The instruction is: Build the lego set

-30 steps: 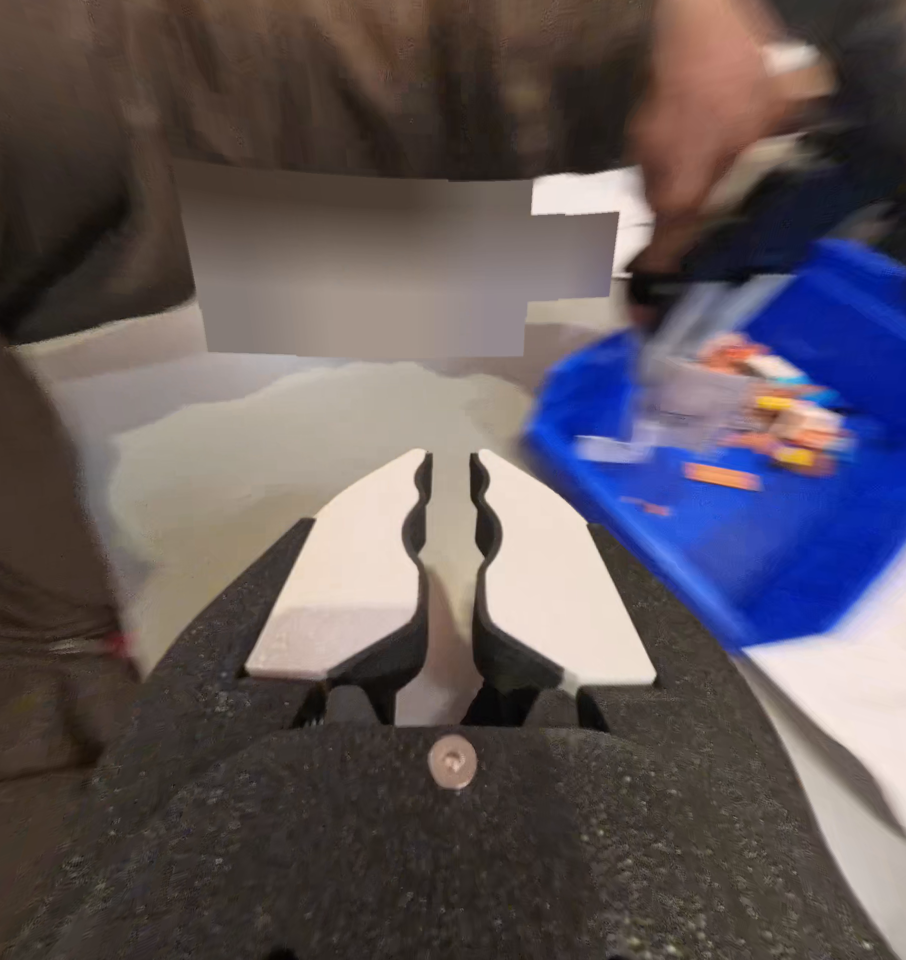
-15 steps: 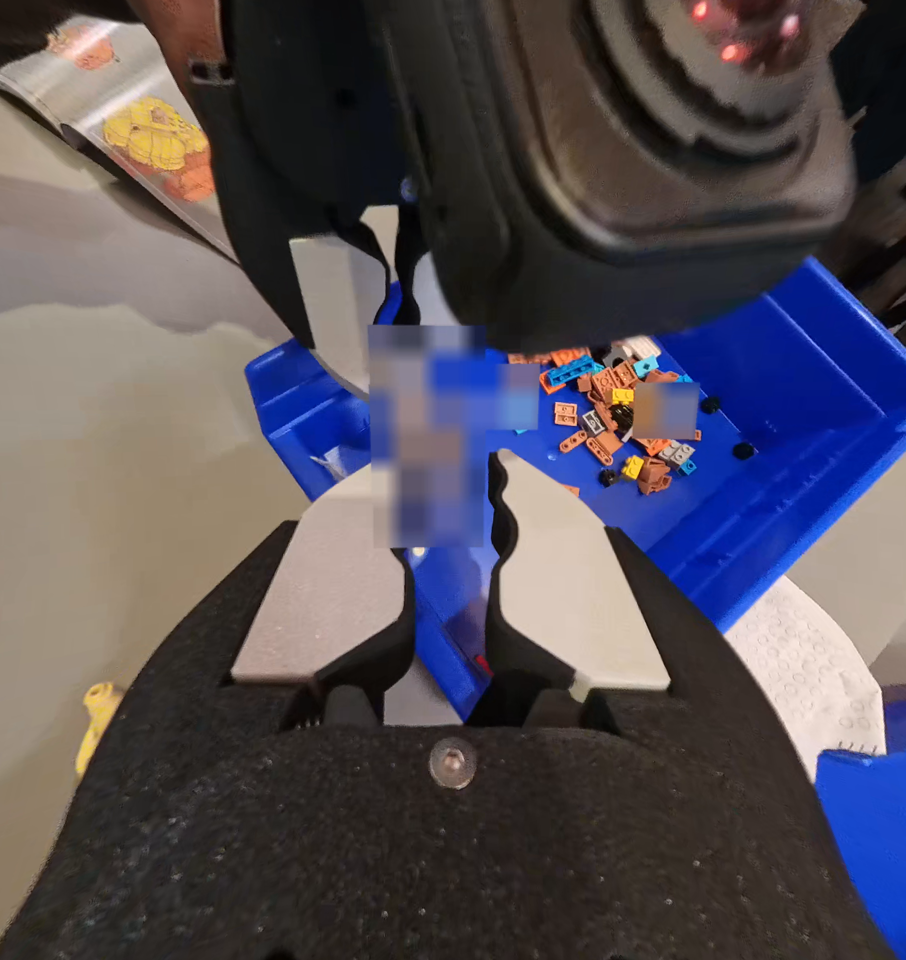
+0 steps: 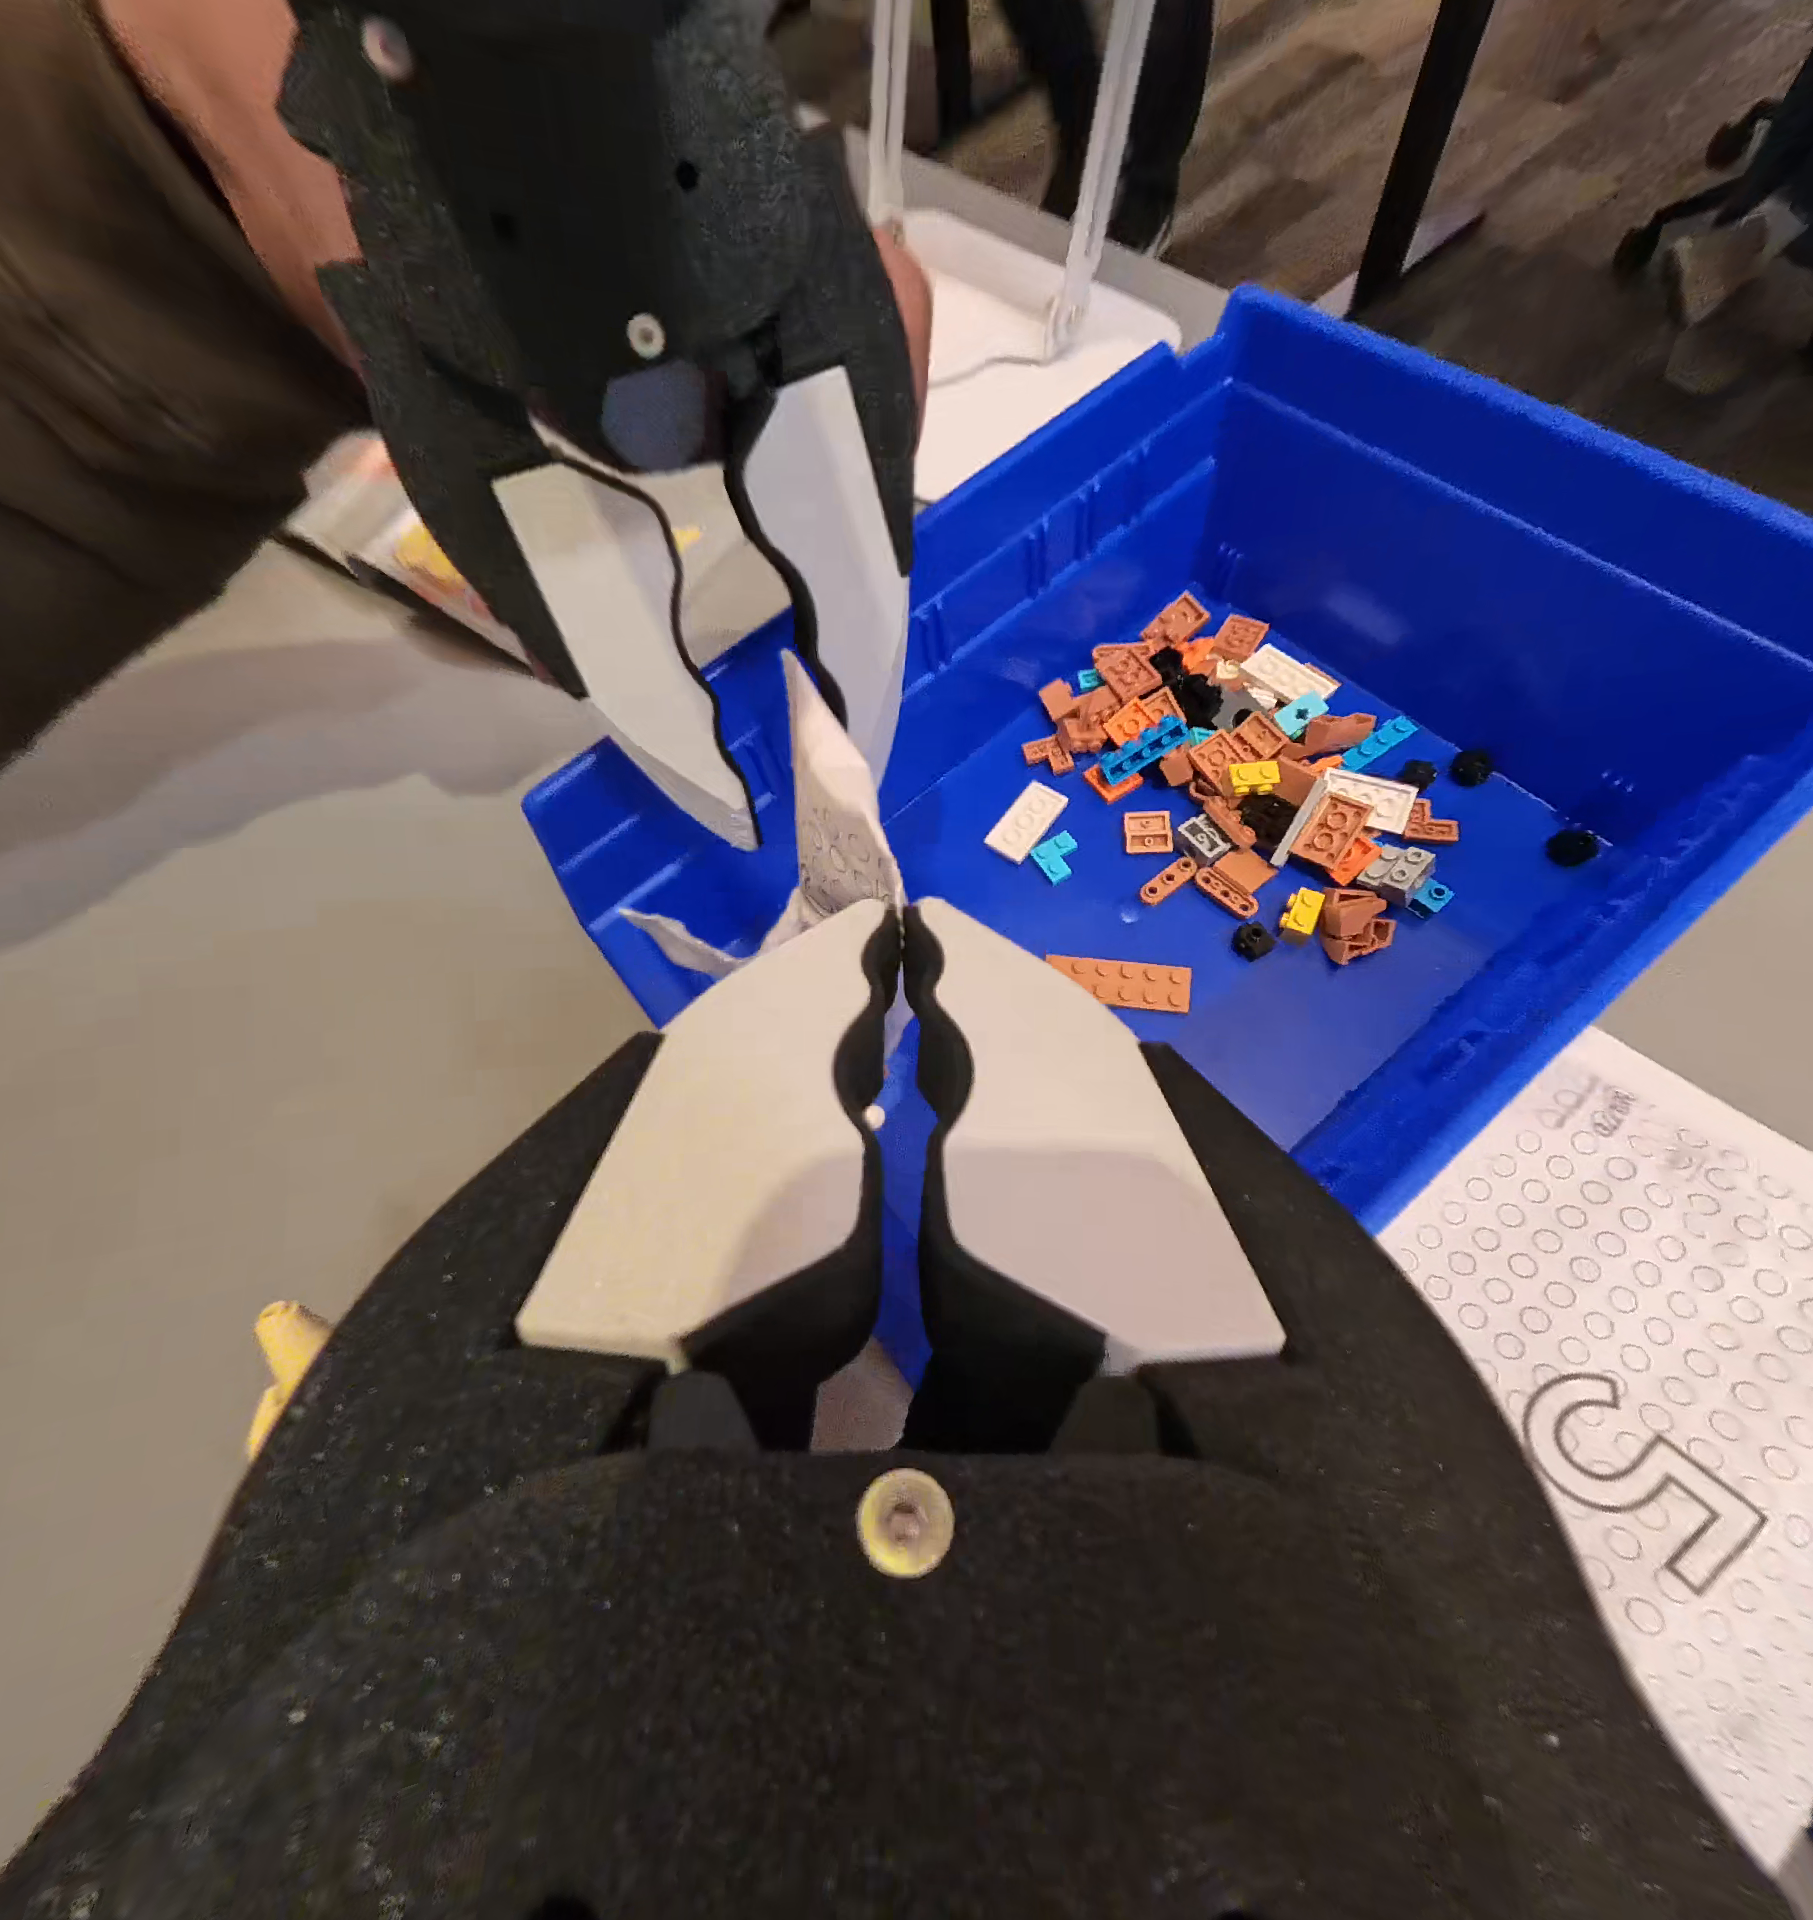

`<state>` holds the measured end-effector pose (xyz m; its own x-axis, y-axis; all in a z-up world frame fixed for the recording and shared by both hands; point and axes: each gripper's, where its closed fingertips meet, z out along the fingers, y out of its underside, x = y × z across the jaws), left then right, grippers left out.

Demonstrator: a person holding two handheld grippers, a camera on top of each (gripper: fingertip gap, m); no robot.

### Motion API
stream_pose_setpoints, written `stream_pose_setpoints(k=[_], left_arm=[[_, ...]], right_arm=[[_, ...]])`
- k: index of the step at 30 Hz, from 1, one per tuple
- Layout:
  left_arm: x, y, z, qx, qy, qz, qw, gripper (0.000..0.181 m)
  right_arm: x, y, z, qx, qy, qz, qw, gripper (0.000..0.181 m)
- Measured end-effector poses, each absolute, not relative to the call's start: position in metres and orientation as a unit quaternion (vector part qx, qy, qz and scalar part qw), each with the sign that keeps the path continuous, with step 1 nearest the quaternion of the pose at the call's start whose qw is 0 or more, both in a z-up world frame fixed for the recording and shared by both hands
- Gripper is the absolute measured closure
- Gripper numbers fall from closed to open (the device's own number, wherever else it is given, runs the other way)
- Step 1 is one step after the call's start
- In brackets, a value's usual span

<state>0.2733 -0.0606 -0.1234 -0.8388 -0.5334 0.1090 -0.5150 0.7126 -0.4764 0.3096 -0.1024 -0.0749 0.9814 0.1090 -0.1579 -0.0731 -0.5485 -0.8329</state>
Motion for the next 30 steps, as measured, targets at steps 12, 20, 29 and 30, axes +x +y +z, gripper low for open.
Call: stream_pose_setpoints(k=[12, 20, 29, 30], left_arm=[[0.286, -0.078, -0.105, -0.267, 0.876, -0.398, 0.049, 0.180], [0.284, -0.078, -0.102, -0.271, 0.872, -0.405, 0.045, 0.180], [0.282, -0.077, -0.108, -0.269, 0.876, -0.398, 0.040, 0.180], [0.282, -0.076, -0.108, -0.270, 0.875, -0.400, 0.040, 0.180]], right_arm=[[0.317, -0.110, -0.062, -0.838, 0.041, 0.155, 0.522, 0.181], [0.321, -0.119, -0.078, -0.869, 0.035, 0.122, 0.478, 0.173], [0.308, -0.119, -0.092, -0.890, -0.005, 0.108, 0.443, 0.180], [0.309, -0.120, -0.092, -0.889, -0.005, 0.111, 0.444, 0.181]])
